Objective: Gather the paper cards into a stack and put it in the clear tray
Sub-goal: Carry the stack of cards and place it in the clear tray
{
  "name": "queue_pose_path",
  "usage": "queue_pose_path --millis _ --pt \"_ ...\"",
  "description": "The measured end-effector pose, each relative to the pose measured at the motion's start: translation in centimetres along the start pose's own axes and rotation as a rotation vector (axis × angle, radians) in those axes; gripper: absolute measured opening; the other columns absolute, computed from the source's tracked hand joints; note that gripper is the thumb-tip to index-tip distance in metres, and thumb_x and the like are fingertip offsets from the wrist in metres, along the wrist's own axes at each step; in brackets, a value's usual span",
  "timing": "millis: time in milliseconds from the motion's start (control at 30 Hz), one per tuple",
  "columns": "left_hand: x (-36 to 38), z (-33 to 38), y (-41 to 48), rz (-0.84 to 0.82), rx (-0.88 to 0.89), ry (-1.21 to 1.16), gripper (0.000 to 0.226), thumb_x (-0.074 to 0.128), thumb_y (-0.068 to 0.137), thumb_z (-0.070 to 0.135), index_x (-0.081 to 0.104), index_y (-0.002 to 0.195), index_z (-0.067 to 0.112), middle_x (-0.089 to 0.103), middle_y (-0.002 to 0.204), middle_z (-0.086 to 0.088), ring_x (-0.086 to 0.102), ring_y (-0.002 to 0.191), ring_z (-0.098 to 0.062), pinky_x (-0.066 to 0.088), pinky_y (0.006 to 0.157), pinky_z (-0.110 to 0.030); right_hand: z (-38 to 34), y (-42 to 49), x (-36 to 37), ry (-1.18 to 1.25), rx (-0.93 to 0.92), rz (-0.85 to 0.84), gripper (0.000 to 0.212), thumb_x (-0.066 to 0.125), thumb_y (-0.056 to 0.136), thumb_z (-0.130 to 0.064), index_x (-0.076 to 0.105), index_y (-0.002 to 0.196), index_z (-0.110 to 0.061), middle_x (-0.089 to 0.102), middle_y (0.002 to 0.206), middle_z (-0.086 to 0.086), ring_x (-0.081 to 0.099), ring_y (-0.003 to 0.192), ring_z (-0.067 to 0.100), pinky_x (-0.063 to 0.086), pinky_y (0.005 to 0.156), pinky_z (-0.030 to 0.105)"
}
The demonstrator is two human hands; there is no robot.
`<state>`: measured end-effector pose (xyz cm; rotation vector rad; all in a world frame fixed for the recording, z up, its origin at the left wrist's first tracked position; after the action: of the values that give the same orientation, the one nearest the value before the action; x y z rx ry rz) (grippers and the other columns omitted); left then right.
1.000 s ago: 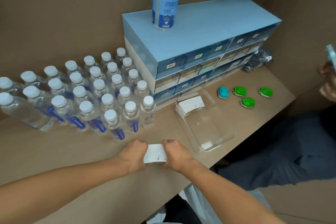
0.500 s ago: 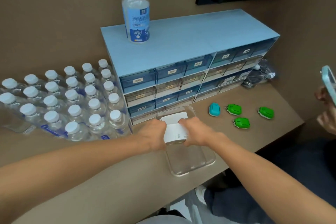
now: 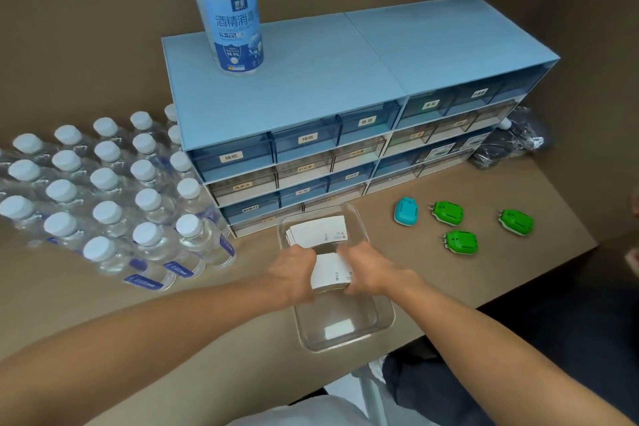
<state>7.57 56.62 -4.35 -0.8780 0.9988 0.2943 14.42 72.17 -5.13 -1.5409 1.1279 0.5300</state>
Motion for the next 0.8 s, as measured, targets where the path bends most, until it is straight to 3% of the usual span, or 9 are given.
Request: queue_pose_path --millis 367,633,800 --pt "3.2 -0.1 0.8 0.072 -0.058 0.108 0.047 0.073 0.072 0.027 0.058 0.113 0.01 0.066 0.111 -0.009 0.06 0.106 -0.028 0.049 0.073 -0.031 -0.4 1.6 1.9 -0.294 -0.04 -0.008 0.048 0.072 0.074 -0.018 0.051 0.117 -0.013 0.063 0.116 0.011 0.063 0.105 0.033 0.051 0.087 0.039" --pt "3.9 -0.3 1.6 0.034 -0.044 0.166 0.048 0.071 0.072 0.028 0.055 0.115 0.012 0.064 0.114 -0.008 0.056 0.111 -0.027 0.05 0.075 -0.033 -0.5 2.0 3.0 -0.376 -0.002 -0.005 0.041 0.067 0.079 -0.014 0.051 0.117 -0.013 0.065 0.117 0.007 0.065 0.106 0.027 0.049 0.081 0.033" --pt "4.1 -0.1 1.9 -0.003 -0.057 0.251 0.046 0.07 0.077 0.021 0.052 0.119 0.011 0.062 0.119 -0.008 0.054 0.116 -0.028 0.05 0.078 -0.034 -0.6 2.3 3.5 -0.375 0.02 -0.006 0.048 0.069 0.078 -0.015 0.05 0.122 -0.012 0.062 0.122 0.007 0.061 0.111 0.027 0.05 0.085 0.035"
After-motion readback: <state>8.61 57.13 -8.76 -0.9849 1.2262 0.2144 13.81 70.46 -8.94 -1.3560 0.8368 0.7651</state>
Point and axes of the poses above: each hand's wrist, its own y-axis towards the middle knuckle, its own x-axis out of the palm, z = x × y, the point moved 1 cm from there along y, towards the middle knuckle
